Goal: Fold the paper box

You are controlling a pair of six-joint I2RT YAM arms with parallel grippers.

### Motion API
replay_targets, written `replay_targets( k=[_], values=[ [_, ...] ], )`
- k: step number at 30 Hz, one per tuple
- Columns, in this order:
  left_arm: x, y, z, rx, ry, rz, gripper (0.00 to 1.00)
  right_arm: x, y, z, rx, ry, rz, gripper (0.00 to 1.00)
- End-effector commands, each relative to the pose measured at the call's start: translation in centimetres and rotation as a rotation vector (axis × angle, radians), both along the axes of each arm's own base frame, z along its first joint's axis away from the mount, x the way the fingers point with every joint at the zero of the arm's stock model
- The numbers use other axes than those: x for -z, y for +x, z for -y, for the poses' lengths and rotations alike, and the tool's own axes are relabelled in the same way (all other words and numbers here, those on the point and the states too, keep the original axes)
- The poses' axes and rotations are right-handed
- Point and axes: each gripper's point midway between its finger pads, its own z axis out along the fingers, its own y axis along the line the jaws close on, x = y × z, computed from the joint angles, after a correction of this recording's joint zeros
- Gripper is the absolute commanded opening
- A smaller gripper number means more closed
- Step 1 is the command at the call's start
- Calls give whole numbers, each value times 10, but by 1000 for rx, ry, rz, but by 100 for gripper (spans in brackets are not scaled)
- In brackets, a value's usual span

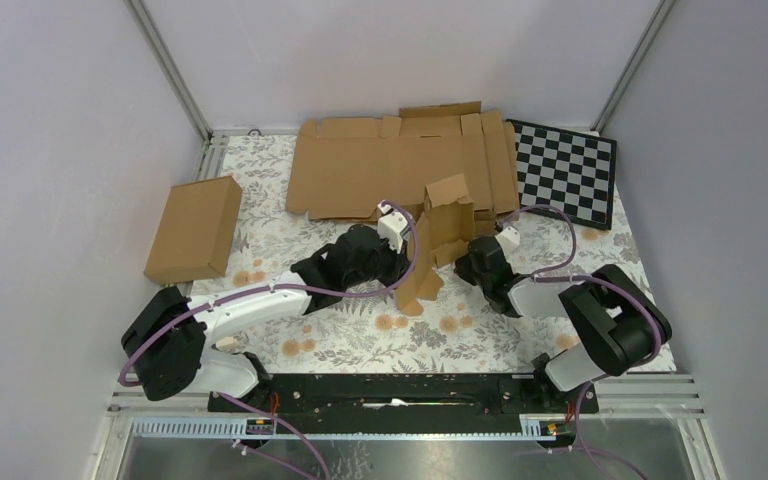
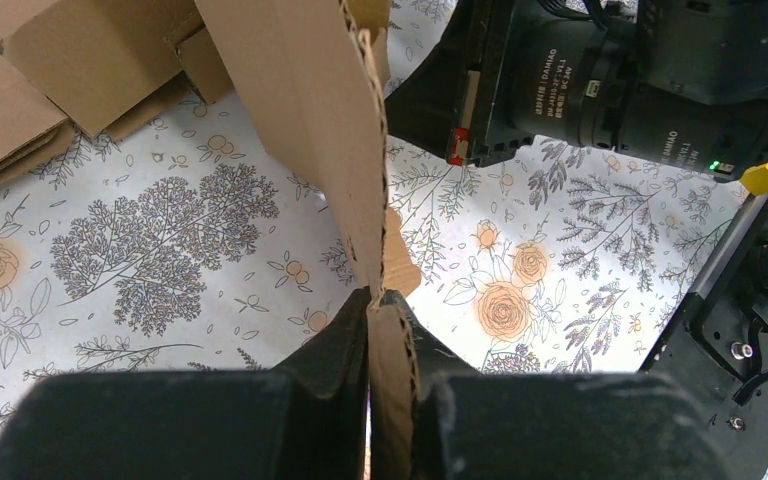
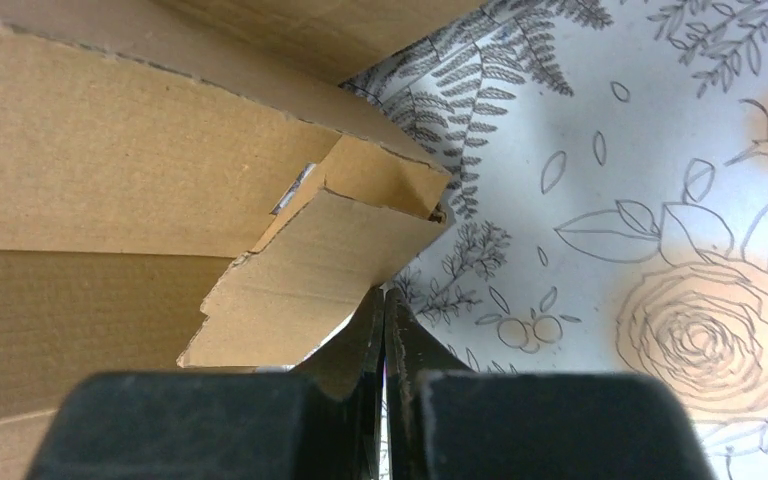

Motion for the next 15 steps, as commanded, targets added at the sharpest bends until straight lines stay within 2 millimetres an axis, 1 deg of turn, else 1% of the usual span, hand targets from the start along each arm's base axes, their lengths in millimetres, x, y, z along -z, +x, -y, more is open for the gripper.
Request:
replay_targets(
  k=[1, 4, 6, 9, 12, 15],
  values=[
    [-16, 0, 4, 8, -39, 36, 7, -11, 18, -8, 8, 36, 45, 0],
    [-18, 1, 5, 12, -32, 43, 7, -28, 23, -20, -53, 70, 93, 0],
    [-18, 1, 5, 14, -27, 41, 7, -40, 25, -24, -75, 89, 135, 0],
    [-18, 2, 5, 10, -21, 38, 7, -53, 26, -30, -110, 107, 183, 0],
    [-16, 2, 5, 5, -17, 35, 7, -61, 29, -34, -130, 112, 201, 0],
    [-16, 2, 6, 9, -17, 34, 7, -60, 33, -35, -130, 106, 197, 0]
  ],
)
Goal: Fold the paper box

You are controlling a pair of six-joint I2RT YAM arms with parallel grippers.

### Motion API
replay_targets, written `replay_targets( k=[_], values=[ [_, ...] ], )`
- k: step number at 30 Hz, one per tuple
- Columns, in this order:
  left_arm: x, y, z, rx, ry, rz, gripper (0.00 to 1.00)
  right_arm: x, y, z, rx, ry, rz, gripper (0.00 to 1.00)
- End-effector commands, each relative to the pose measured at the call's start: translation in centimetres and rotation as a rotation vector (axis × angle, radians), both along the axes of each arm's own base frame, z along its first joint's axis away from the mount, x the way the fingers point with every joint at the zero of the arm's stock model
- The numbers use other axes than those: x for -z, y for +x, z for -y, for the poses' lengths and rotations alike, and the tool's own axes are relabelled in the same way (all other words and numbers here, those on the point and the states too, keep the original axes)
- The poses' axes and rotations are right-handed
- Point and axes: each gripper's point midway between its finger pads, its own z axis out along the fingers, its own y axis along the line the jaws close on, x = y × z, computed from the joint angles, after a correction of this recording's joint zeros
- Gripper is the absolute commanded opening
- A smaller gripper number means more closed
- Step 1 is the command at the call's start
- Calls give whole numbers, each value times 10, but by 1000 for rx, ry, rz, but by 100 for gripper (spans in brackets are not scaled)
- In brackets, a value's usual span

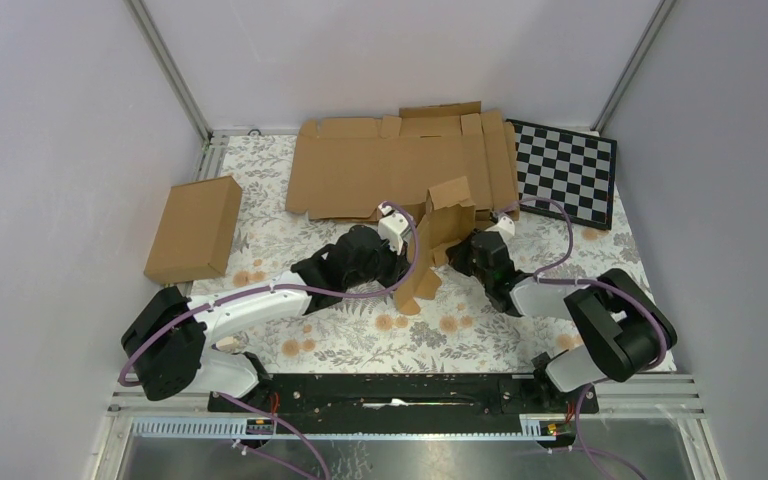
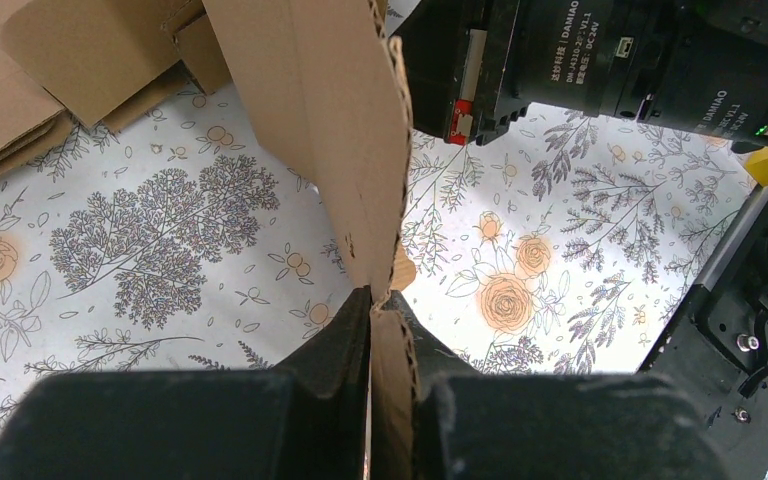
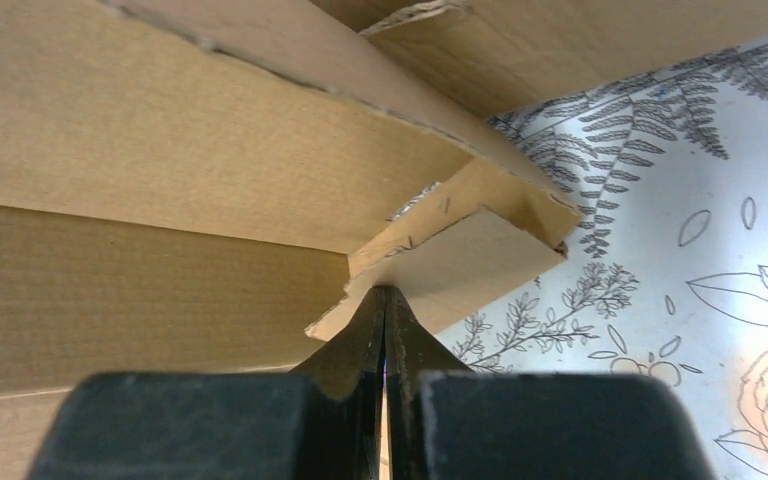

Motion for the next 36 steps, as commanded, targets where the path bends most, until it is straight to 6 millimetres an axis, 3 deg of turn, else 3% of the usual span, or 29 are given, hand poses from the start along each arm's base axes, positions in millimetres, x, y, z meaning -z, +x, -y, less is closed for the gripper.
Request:
replay_targets(
  k=[1, 10, 13, 18, 22, 25, 27, 30, 32, 33, 34, 36],
  values=[
    [-19, 5, 7, 2, -33, 41, 7, -26, 19, -12, -28, 26, 79, 0],
    [-11, 4, 7, 1, -15, 30, 7, 2, 33, -15, -11, -33, 4, 0],
    [-10, 4, 8, 1, -18, 30, 7, 22, 34, -13, -3, -63, -41, 0],
    [-9, 3, 9, 6, -16, 25, 7, 73, 18, 3, 47, -116, -187, 0],
    [-7, 3, 8, -1, -12, 24, 7, 86, 8, 6, 54, -93, -221, 0],
    [-11, 4, 8, -6, -16, 34, 7, 68, 9, 4, 35, -65, -164, 0],
    [-15, 6, 7, -17, -18, 41, 8, 45, 13, -1, 6, -53, -105, 0],
    [-21, 5, 6, -20, -20, 39, 8, 5, 17, -10, -80, -50, 2, 1],
    [-23, 8, 3, -43, -19, 43, 9, -23, 18, -12, -120, -57, 71, 7],
    [-25, 8, 2, -49, -22, 44, 10, -54, 27, -17, -132, -30, 178, 11],
    [-27, 8, 1, -54, -26, 45, 10, -47, 17, -10, -150, -83, 127, 14],
    [-29, 7, 0, -61, -35, 46, 11, -58, 13, -2, -167, -131, 140, 18]
  ],
)
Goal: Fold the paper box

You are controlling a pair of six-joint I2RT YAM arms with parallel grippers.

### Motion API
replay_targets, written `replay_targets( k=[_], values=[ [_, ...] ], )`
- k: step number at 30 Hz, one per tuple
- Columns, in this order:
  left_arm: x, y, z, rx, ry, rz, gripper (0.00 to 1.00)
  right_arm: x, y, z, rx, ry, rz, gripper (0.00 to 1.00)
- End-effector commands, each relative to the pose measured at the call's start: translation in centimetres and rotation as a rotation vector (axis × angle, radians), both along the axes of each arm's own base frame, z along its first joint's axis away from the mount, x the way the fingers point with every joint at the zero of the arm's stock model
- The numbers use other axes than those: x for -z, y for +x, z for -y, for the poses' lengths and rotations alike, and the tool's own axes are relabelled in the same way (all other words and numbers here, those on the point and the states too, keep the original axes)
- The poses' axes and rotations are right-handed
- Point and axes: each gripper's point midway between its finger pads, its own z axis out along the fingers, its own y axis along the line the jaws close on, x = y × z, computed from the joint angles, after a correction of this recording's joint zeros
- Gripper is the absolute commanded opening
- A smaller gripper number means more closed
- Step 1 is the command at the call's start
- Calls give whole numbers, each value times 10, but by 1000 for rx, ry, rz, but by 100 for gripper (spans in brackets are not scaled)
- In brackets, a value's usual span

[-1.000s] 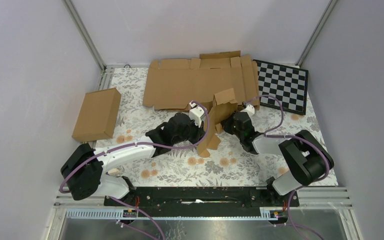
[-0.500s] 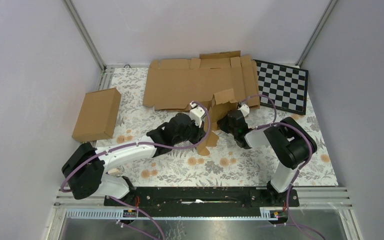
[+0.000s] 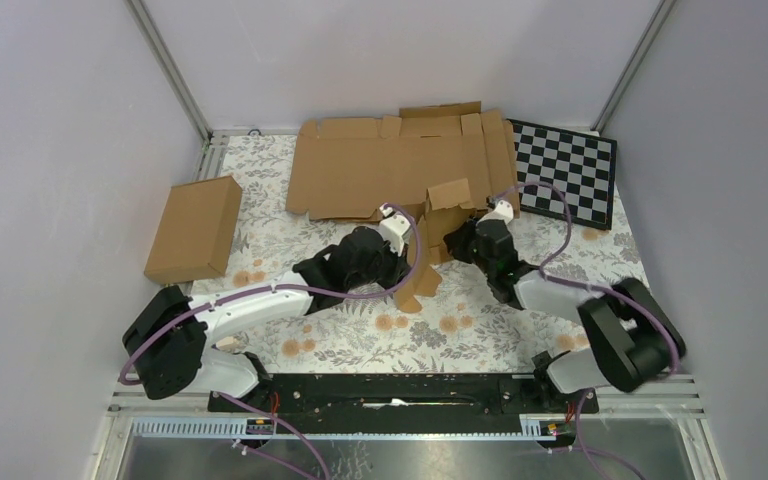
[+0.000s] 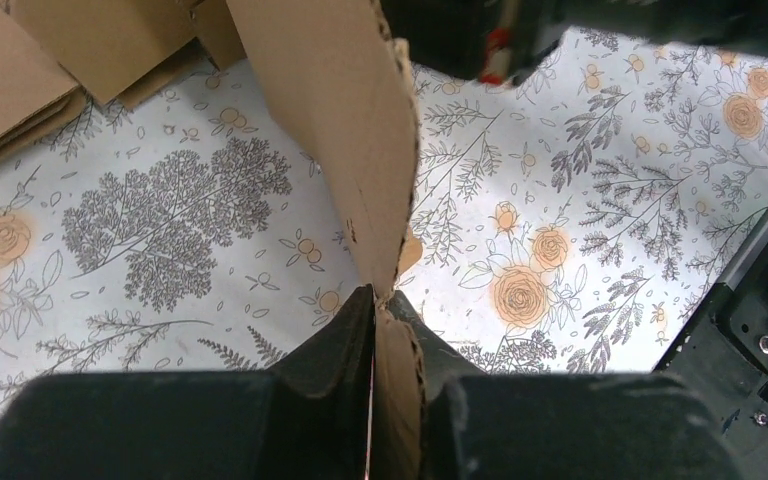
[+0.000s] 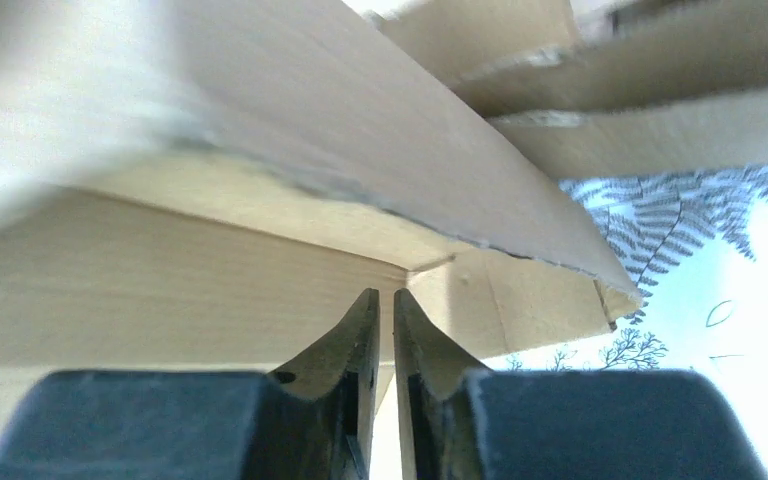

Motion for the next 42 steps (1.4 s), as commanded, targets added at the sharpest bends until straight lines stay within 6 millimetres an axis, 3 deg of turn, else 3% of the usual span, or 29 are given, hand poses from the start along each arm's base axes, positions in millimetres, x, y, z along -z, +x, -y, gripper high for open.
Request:
replay_targets(
  k=[1, 4, 7, 8, 13, 19, 24, 27, 29, 30, 33, 34, 38, 42],
  values=[
    [-37, 6, 2, -41, -75, 49, 11, -40, -6, 12, -73, -112, 91, 20],
    [-44, 0, 1, -31, -93, 33, 11, -57, -16, 33, -38, -149, 147, 31],
    [-50, -5, -3, -30, -99, 17, 11, -64, -23, 53, -6, -193, 182, 67],
    [-53, -9, -3, -14, -98, 3, 10, -65, -24, 57, -3, -207, 183, 74],
    [-64, -27, -14, 7, -29, -89, 0, -72, -31, 50, -74, -209, 142, 99],
    [-77, -60, -36, 58, 84, -285, 0, -90, -65, 30, -211, -88, 128, 100],
    [-95, -83, -44, 129, 34, -447, 0, -82, -104, 18, -338, -23, 1, 100],
    [-95, -83, -49, 144, -1, -518, 0, -81, -120, 19, -343, 9, -53, 100],
    [-82, -72, -59, 100, 30, -547, 0, -83, -130, 20, -351, 28, -65, 100],
    [-71, -61, -67, 45, 67, -554, 3, -83, -133, 22, -345, 33, -73, 100],
    [-44, -18, -95, -144, 152, -563, 52, -77, -138, 27, -318, 42, -84, 100],
    [-43, -9, -94, -161, 160, -549, 63, -75, -139, 27, -314, 47, -89, 100],
    [-64, 11, -73, -146, 34, -467, 81, -61, -144, 27, -315, 50, -136, 100],
    [-76, 17, -79, -206, -64, -386, 86, -46, -141, 34, -275, 7, -163, 100]
  ],
)
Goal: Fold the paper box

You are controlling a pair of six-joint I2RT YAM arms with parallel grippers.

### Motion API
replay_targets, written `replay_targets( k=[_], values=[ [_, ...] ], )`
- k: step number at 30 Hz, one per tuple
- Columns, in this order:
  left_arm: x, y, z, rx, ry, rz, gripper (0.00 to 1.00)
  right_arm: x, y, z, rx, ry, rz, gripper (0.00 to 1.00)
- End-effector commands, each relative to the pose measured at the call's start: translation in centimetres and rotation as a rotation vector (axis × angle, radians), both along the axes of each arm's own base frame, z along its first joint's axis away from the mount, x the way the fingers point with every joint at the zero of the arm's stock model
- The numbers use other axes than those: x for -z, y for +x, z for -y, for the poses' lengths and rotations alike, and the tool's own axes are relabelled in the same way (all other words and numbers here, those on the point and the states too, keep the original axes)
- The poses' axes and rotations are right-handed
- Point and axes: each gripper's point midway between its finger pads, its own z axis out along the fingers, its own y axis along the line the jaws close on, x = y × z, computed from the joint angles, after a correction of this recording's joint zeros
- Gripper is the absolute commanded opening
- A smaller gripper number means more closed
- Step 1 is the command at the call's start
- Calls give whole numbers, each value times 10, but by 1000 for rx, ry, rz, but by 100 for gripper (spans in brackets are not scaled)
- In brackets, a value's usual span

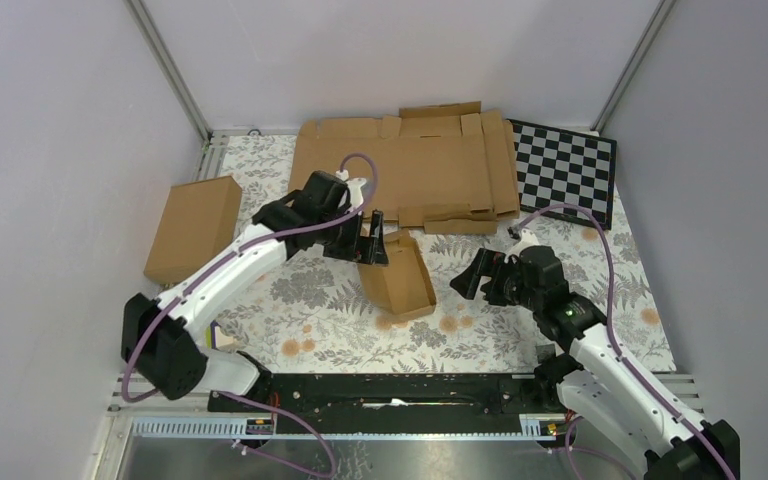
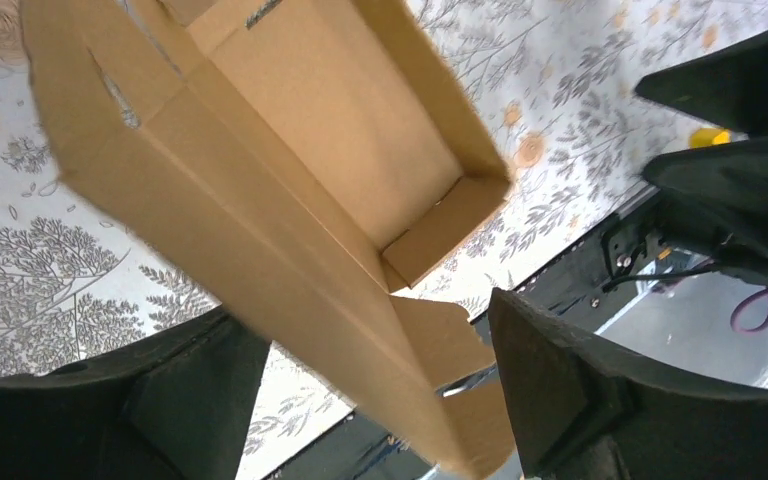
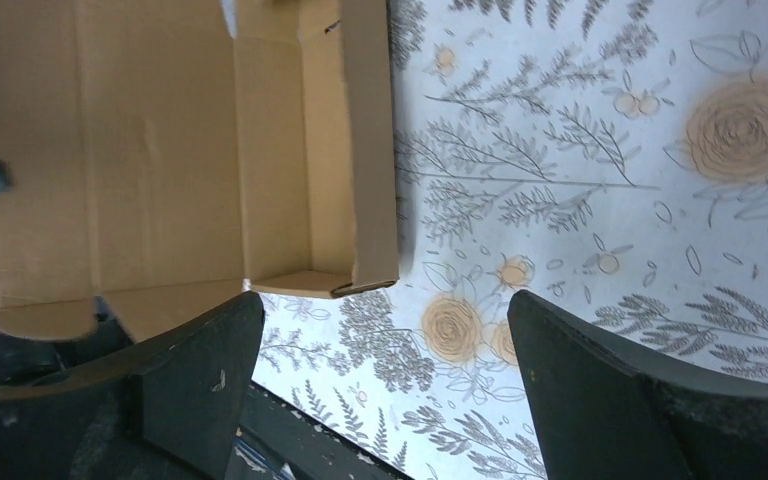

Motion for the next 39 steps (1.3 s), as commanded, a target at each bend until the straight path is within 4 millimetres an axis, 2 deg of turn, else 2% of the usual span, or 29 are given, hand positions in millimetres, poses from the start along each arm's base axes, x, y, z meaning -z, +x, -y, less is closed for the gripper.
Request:
replay_targets(
  k=[1, 4, 5, 8, 10, 12, 13, 14, 15, 17, 19, 25, 28, 30, 35, 37, 39],
  values=[
    [-43, 18, 1, -93, -151, 197, 86, 22, -1, 8, 42, -46, -62, 100],
    [-47, 11, -15, -171, -199, 233, 87, 36, 6, 18, 103, -99, -97, 100],
    [-56, 7, -23, -204, -220, 266, 89, 41, 8, 20, 120, -116, -111, 100],
    [-63, -7, -44, -305, -255, 302, 96, 50, 13, 24, 136, -165, -138, 100],
    [-60, -18, -56, -373, -278, 291, 96, 55, 17, 24, 127, -191, -148, 100],
    [-46, -30, -70, -458, -265, 247, 90, 58, 21, 25, 124, -220, -162, 100],
    [-40, -34, -79, -506, -252, 232, 83, 61, 22, 26, 128, -234, -171, 100],
    [-33, -38, -92, -583, -227, 219, 63, 63, 24, 27, 133, -244, -178, 100],
    [-27, -40, -101, -645, -212, 209, 48, 65, 25, 27, 136, -251, -184, 99],
    [-17, -44, -114, -727, -204, 199, 23, 68, 26, 26, 133, -256, -196, 100],
    [-5, -46, -126, -797, -181, 192, 2, 70, 26, 23, 120, -249, -205, 100],
    [47, -53, -139, -921, -60, 67, 0, 77, 23, 20, 83, -273, -225, 100],
    [63, -57, -158, -1026, 36, 43, 0, 79, 20, 19, 69, -277, -229, 99],
    [70, -58, -163, -1070, 57, 32, 0, 80, 17, 16, 49, -270, -231, 100],
    [97, -59, -156, -1046, 107, -34, 0, 81, 14, 2, -28, -271, -226, 99],
    [99, -57, -152, -1015, 112, -33, 0, 79, 14, -4, -60, -281, -223, 100],
    [90, -50, -139, -905, 68, 11, 0, 74, 14, -14, -109, -275, -210, 99]
  ],
)
